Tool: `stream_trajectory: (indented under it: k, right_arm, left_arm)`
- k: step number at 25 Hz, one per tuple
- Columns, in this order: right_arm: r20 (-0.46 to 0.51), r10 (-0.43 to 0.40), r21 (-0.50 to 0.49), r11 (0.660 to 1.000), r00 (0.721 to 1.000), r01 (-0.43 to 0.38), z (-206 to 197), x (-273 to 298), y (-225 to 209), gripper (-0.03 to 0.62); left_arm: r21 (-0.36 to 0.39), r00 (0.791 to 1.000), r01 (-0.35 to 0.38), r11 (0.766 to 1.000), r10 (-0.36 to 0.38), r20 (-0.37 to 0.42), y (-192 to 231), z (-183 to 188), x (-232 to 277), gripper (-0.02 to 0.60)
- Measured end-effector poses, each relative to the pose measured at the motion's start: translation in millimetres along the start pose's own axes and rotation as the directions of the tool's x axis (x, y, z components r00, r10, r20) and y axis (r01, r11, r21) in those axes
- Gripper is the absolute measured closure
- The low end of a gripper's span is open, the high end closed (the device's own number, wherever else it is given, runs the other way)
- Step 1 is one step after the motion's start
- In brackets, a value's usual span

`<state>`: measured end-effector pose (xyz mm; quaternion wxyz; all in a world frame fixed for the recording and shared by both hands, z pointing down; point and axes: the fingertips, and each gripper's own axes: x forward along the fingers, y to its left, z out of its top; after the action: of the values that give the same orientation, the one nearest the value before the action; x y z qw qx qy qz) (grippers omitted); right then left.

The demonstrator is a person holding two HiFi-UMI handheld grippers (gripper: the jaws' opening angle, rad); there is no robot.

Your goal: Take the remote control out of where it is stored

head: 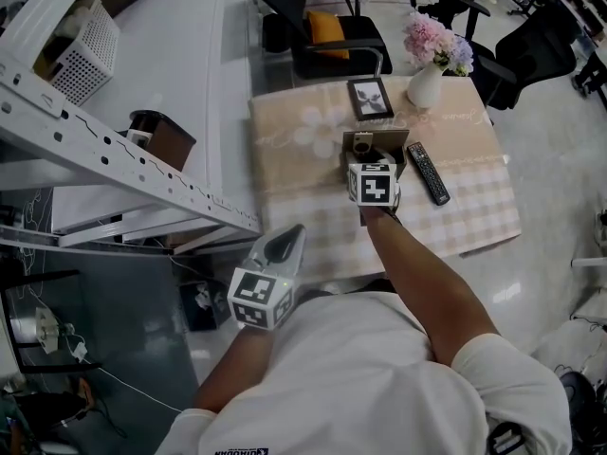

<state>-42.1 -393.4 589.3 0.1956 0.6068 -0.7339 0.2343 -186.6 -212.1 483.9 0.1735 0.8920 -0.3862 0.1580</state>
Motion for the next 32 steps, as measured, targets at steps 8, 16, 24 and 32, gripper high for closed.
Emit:
stream_trajectory:
  k: [8,16,24,32]
  right_arm:
    - [0.029,0.029,0.007,1.000,0.999,-0.029,1.0,-10.3,-0.3,0.404]
    - [0.140,0.049,0.032,0.998,0.989,-0.054,30.8,-40.7,-5.9,0.404]
    - [0.252,0.088,0.045,0.994,0.964,-0.102,66.3,-84.9,-4.9,0.404]
    - [0.292,0.178,0.026,0.981,0.940,-0.194,79.1,-131.3,1.5,0.404]
  left_arm:
    - [0.007,1.000,0.013,1.000,-0.013,0.007,-3.4,3.6,1.4,0.578]
    - [0.016,1.000,-0.002,1.000,0.001,0.019,-3.7,8.9,-0.4,0.578]
    - [0.044,0.999,0.020,0.999,-0.021,0.028,-22.6,14.4,0.6,0.578]
    - [0.030,0.998,0.021,0.999,-0.023,0.052,-34.2,17.0,3.0,0.578]
